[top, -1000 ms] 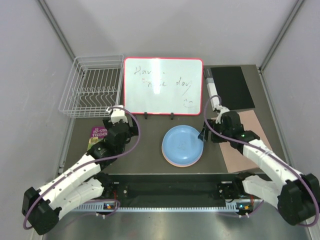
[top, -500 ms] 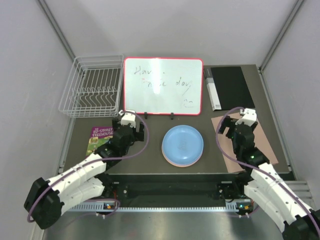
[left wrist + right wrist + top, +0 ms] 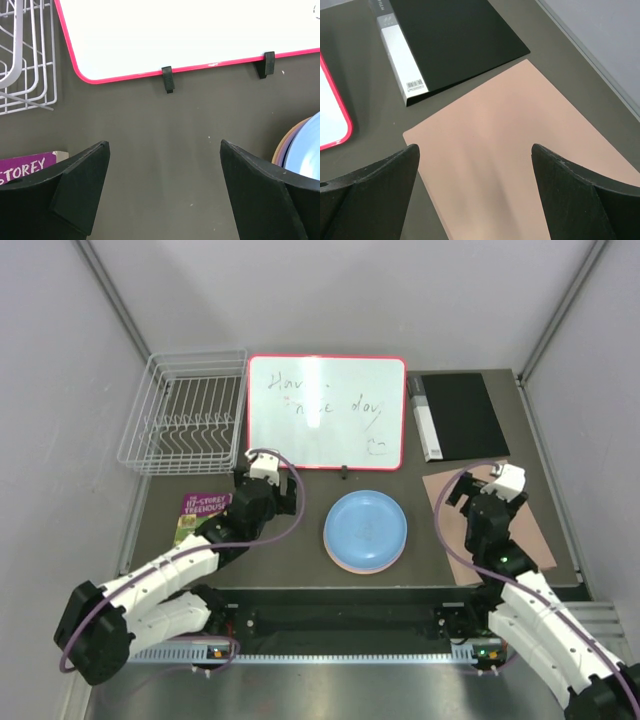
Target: Unload the plates from the dish rack
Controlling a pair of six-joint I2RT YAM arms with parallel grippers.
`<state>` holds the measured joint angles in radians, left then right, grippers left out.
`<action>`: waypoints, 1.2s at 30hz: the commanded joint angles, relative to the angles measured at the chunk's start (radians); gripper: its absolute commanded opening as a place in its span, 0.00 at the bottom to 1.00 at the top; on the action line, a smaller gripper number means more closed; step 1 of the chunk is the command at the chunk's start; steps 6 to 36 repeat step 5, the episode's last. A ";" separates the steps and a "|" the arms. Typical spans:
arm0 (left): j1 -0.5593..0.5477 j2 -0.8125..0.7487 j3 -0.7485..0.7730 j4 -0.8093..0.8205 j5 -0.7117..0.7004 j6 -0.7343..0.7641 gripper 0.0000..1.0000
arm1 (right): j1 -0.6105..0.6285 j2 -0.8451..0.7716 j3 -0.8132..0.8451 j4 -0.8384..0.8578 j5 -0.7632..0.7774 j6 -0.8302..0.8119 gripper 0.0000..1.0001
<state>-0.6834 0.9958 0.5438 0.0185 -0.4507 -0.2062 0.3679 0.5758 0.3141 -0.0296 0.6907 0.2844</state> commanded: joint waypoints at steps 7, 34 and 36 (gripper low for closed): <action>0.001 -0.031 0.050 -0.008 -0.042 0.011 0.95 | -0.001 0.001 0.008 0.045 0.069 -0.002 0.93; 0.001 -0.031 0.050 -0.008 -0.042 0.011 0.95 | -0.001 0.001 0.008 0.045 0.069 -0.002 0.93; 0.001 -0.031 0.050 -0.008 -0.042 0.011 0.95 | -0.001 0.001 0.008 0.045 0.069 -0.002 0.93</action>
